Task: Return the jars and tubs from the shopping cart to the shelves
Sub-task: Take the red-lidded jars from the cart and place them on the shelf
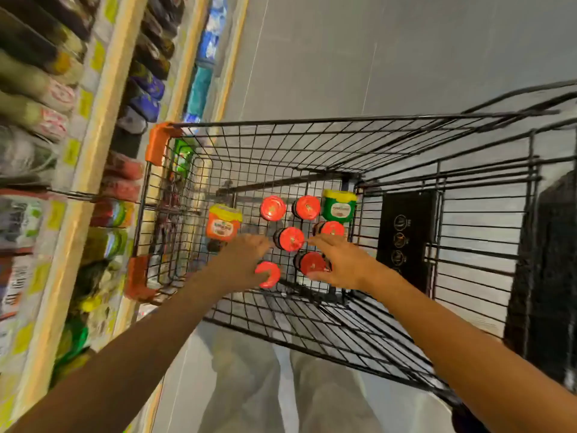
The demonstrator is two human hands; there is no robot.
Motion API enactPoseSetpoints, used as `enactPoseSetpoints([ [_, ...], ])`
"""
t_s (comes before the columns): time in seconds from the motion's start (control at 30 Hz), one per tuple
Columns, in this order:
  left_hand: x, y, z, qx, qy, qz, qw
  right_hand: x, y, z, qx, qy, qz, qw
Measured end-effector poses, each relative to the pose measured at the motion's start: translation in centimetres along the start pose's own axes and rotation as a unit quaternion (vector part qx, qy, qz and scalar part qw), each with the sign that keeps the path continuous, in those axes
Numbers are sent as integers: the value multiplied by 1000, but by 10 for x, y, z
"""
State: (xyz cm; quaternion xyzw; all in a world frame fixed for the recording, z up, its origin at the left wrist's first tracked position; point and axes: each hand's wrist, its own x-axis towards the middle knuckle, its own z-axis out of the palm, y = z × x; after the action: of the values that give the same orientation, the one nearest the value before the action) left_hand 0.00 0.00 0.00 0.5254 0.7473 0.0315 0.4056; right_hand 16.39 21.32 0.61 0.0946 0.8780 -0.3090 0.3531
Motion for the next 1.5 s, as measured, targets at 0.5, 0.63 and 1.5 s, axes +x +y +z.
enactPoseSetpoints([
  [0.5,45,-15,112,26,-88,-49,995,54,33,104,-10,22,39,999],
  [0.63,49,-15,121,13,-84,-76,993,64,34,114,22,33,62,997],
  [1.5,-79,63,-37,-236,198,-170,936,-72,-53,-18,163,230,48,958],
])
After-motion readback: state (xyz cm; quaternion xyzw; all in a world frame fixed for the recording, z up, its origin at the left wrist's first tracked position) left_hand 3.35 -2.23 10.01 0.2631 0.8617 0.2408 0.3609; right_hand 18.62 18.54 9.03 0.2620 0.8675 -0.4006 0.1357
